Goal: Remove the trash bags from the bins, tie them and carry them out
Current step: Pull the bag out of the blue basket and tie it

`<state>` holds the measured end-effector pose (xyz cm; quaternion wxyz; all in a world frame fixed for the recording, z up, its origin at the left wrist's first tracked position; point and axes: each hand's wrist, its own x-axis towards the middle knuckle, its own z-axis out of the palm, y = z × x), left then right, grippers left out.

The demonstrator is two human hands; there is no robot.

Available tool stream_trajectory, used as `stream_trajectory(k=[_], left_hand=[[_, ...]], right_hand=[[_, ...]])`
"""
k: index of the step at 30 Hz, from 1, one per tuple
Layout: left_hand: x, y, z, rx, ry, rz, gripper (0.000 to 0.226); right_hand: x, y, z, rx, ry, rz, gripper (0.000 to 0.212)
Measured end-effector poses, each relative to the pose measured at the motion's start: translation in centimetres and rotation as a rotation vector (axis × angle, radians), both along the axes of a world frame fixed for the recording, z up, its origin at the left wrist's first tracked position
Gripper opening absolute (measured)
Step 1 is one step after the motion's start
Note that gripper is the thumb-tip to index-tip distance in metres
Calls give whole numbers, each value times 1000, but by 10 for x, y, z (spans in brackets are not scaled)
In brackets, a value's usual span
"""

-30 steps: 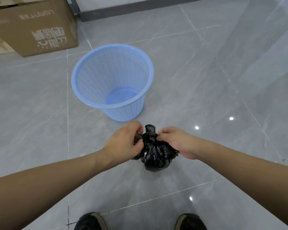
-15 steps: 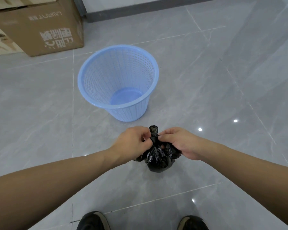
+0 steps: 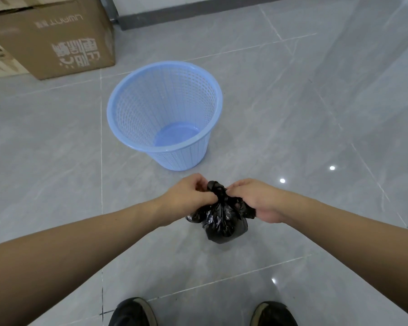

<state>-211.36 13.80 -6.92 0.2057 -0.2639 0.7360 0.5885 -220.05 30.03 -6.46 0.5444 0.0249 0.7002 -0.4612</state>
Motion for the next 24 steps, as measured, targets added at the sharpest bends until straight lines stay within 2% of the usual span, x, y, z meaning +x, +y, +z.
stream_trajectory(k=[3,5,9,15,21,24], left_hand=[[5,3,-2,-5,37,-49,11],[6,5,-1,4,56,-28,11],[7,4,3,64,80,-10,18],[2,5,1,-128,135,23,9],[-6,-5,5,133,45,342,6],[-6,-13,2,48,-54,322,9]], right_hand=[[-5,0,3,-3,-222,-117,17],[-7,-1,4,-6,-253,-118,17],[-4,-1,4,6,-219,-104,21],[-4,-2,3,-49,-221,-88,24],[-8,1,-3,-67,-68,-91,19],[-9,4,-4,-47,-11,-64,22]])
